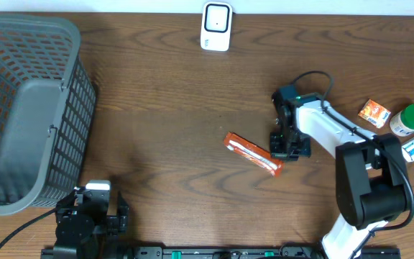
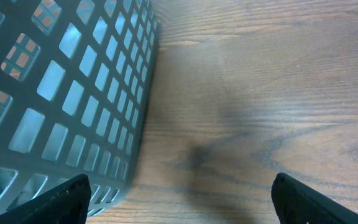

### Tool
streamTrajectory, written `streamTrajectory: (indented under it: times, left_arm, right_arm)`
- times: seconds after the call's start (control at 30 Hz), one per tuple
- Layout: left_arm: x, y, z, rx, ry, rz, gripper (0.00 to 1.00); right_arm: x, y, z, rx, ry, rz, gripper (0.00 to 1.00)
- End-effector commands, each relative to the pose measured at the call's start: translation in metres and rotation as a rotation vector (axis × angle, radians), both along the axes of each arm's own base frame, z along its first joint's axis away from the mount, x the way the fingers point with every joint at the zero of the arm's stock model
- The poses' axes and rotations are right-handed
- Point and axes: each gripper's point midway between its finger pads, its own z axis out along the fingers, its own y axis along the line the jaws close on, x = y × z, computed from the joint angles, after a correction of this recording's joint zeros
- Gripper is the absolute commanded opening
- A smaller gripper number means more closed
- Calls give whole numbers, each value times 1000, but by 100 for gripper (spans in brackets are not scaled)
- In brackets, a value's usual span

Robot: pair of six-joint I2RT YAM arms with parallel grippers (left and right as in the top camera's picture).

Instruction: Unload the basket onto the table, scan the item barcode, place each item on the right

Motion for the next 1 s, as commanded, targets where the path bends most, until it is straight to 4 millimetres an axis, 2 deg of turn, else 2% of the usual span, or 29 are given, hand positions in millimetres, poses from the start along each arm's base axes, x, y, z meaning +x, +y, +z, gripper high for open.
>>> streamTrajectory:
  times: [0.0,0.1,0.33,0.37,0.43,0.5,0.53,0.57,0.67,0.77,0.87,0.97]
  left_arm:
    - [0,0,0,-11,-4,4,92]
    - [0,0,0,-11,-4,4,92]
    - [0,0,0,-11,-4,4,92]
    - [0,0,0,-11,-4,4,92]
    - [0,0,0,-11,-4,4,92]
    - [0,0,0,-11,-4,4,92]
    - [0,0,0,-11,-4,4,92]
    - [0,0,0,-11,-4,4,92]
    - [0,0,0,-11,-4,4,92]
    - [0,0,0,-11,-4,4,92]
    - [0,0,0,-11,-4,4,92]
    - [0,0,0,-11,-4,4,92]
  right_arm:
    - [-21,55,5,230,77,71,1]
    - [-30,73,6,254,89,116,1]
    - [-33,75,9,251,99,99,1]
    - [-33,74,10,250,100,96,13]
    - [-32,73,13,257,97,93,43]
    - [-27,79,22,333,80,118,82]
    - [-23,82,25,361,67,125,96]
    - [-19,83,27,378,53,132,99]
    - [-2,84,26,393,-8,130,99]
    - [13,93,27,436,-72,132,99]
    - [23,105,28,479,-101,102,99]
    - [27,114,19,483,-103,83,99]
